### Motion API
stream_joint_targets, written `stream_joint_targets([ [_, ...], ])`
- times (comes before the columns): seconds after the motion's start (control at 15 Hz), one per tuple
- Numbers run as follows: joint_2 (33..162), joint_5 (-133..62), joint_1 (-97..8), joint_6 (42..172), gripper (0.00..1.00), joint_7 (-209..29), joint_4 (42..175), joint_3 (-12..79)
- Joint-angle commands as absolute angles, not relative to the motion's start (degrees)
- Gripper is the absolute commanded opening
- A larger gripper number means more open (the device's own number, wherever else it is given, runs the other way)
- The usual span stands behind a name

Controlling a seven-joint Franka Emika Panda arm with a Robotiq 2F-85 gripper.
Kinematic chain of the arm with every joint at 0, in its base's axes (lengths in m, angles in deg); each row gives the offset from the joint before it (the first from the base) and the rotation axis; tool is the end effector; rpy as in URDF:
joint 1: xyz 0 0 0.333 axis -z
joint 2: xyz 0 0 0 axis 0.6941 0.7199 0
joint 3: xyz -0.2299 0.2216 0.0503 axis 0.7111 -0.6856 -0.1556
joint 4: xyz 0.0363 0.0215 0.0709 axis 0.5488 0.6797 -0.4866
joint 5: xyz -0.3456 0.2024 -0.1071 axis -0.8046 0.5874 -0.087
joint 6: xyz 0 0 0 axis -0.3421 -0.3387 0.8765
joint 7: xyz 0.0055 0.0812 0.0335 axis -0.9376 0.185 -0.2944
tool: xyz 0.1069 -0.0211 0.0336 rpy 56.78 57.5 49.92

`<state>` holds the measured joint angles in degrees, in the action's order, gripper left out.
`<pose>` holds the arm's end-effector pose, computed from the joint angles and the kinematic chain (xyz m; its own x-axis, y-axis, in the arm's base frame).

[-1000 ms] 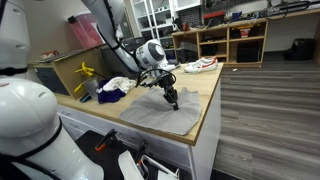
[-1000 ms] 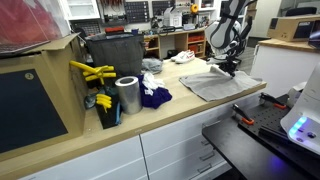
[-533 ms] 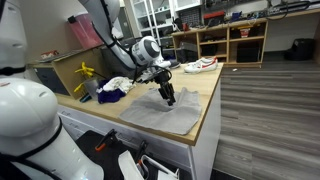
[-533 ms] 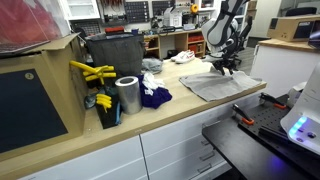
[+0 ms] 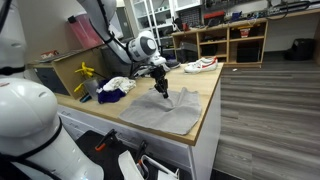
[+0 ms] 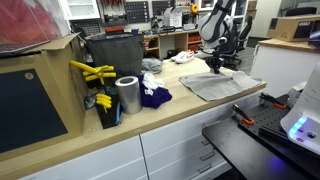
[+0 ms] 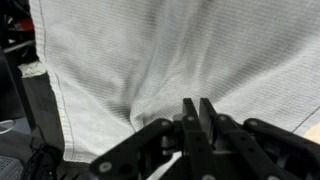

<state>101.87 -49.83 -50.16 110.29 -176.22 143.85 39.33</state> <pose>0.5378 -0.0411 0.1761 0.1928 -0.9569 0.2174 -0.9656 -0.1455 0.2157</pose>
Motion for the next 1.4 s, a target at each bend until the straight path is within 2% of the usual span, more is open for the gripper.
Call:
stream_joint_targets([
  [0.0,103.5,-44.7,-49.7,113.0,0.0,-176.7,141.5,37.2],
  [0.53,108.3,-35.3,-51.2,117.4,0.0,-176.3,136.4,33.7],
  [1.33,114.0,-36.8,-58.4,123.1,0.0,-177.4,132.0,34.8],
])
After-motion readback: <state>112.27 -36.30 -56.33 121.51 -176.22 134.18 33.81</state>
